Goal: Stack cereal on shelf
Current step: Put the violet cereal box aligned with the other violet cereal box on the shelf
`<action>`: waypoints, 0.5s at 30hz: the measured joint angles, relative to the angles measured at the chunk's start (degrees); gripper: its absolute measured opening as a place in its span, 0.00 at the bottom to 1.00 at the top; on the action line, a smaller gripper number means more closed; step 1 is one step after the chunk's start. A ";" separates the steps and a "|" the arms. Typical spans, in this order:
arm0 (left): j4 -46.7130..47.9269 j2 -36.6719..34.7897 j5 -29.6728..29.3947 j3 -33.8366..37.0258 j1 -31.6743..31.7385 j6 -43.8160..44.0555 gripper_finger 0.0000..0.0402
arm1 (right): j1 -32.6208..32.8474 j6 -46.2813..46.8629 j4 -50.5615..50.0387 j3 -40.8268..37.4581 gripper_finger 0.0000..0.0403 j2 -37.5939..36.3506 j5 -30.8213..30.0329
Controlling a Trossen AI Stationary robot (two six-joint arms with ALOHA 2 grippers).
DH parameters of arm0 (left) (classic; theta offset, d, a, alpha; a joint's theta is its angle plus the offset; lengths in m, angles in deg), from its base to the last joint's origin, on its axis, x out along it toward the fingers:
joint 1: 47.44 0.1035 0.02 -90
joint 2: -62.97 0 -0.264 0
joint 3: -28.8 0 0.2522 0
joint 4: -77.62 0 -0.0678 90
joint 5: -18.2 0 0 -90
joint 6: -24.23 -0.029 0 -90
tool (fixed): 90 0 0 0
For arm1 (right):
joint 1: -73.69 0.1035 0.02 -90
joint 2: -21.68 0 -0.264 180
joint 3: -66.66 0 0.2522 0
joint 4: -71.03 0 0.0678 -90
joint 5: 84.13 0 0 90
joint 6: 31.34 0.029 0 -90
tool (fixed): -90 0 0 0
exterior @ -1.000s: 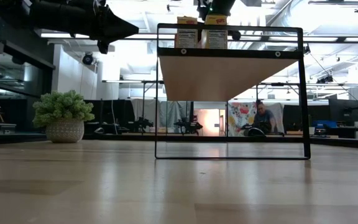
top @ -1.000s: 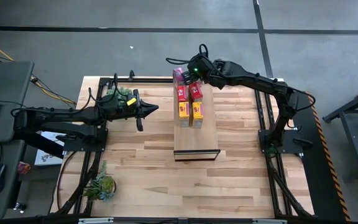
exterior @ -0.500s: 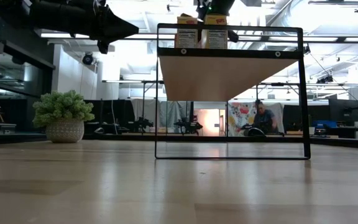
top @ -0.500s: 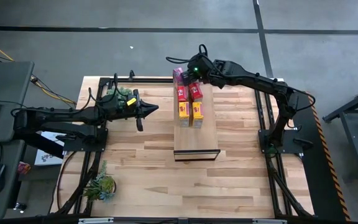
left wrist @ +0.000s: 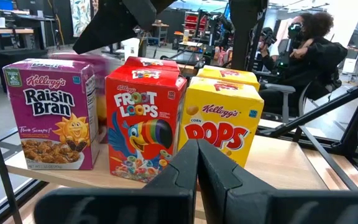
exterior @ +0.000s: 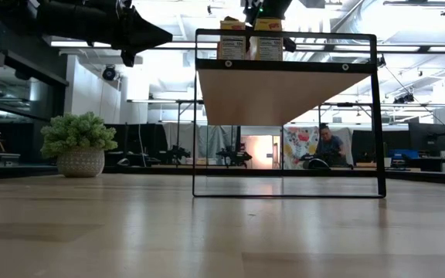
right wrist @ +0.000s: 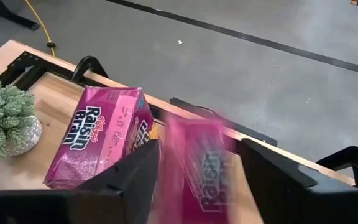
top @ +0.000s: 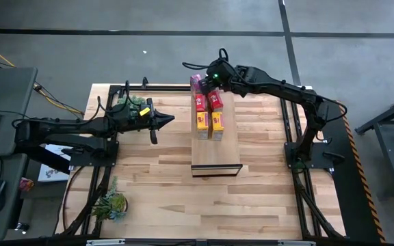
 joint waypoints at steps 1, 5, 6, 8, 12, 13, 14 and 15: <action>0.00 -0.01 0.00 0.00 0.00 0.00 0.00 | 0.00 -0.10 -0.12 0.00 0.57 0.00 0.04; 0.00 -0.02 0.00 0.00 0.00 0.00 0.00 | 0.04 -0.17 -0.34 0.00 0.70 0.00 -0.49; 0.00 0.00 0.00 0.00 0.00 0.00 0.00 | 0.02 -0.03 -0.30 0.00 0.72 0.00 -0.66; 0.00 -0.02 0.00 0.00 0.00 0.00 0.00 | 0.02 -1.01 -0.20 0.00 0.76 0.00 -0.64; 0.00 -0.01 0.00 0.00 0.00 0.00 0.00 | -0.11 -5.53 1.16 0.00 0.78 -0.87 -1.98; 0.00 -0.02 -0.03 0.00 0.00 -0.02 0.00 | -0.11 -5.84 1.55 0.00 0.78 -1.29 -2.81; -0.02 -0.02 -0.20 0.00 0.00 -0.29 0.00 | -0.11 -6.40 1.75 0.00 0.78 -1.95 -3.74; -0.02 -0.01 -0.34 0.00 0.00 -0.90 0.00 | -0.11 -7.18 1.73 0.00 0.78 -2.57 -4.44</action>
